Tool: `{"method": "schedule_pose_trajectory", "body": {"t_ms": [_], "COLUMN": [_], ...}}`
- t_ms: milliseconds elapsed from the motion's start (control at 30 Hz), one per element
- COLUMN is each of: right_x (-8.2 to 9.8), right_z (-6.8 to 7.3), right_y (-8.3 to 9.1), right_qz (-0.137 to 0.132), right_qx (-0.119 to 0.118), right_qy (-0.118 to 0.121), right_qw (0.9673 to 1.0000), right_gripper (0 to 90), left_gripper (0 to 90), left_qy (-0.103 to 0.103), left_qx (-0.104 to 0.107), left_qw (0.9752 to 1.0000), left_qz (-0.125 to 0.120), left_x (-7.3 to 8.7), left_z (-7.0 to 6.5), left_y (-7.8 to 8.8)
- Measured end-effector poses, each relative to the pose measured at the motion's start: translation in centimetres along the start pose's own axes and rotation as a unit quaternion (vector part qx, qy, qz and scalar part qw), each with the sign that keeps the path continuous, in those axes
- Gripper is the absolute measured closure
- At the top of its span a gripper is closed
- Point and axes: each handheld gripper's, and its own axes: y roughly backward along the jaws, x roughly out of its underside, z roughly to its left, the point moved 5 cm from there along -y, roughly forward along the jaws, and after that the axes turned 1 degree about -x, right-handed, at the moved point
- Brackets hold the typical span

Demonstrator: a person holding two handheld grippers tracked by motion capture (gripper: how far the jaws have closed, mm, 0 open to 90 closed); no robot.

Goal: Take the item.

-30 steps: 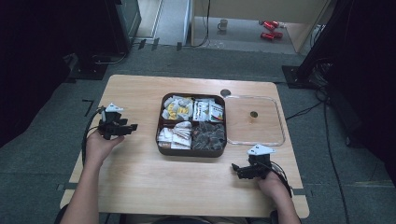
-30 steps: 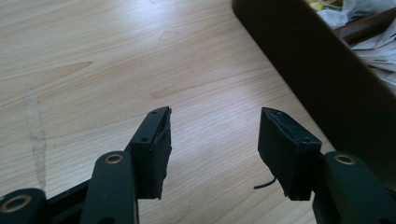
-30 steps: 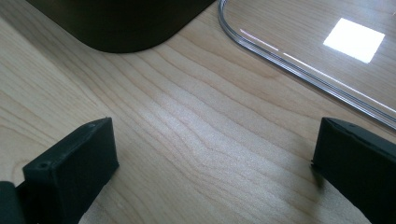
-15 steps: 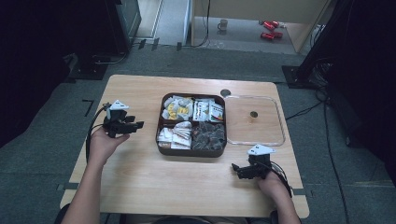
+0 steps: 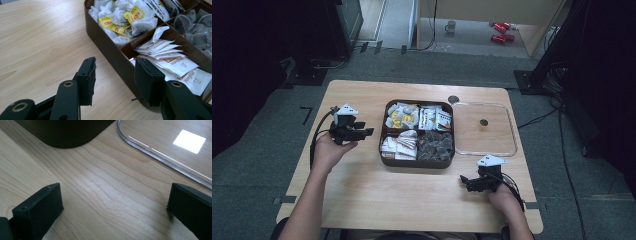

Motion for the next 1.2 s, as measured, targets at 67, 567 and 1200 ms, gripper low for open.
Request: {"method": "schedule_pose_trajectory", "body": {"t_ms": [67,567,1200], "right_x": [0.0,-0.1,-0.1], "right_z": [0.0,0.0,0.0], "right_y": [0.0,-0.1,-0.1], "right_qz": [0.0,0.0,0.0], "right_qx": [0.0,0.003,0.004], "right_qy": [0.0,-0.003,-0.003], "right_qw": [1.0,1.0,1.0], "right_gripper": [0.0,0.0,0.0], "left_gripper": [52.3,54.0,55.8], "left_qy": [-0.005,-0.024,-0.056], "left_qx": [0.004,0.03,0.05], "left_qw": [1.0,0.9993,0.9971], "left_qz": [0.002,0.005,0.012], "left_x": [-0.2,-1.2,-2.7], "left_z": [-0.3,-2.2,-4.0], "left_y": [-0.2,-1.5,-3.8]}}
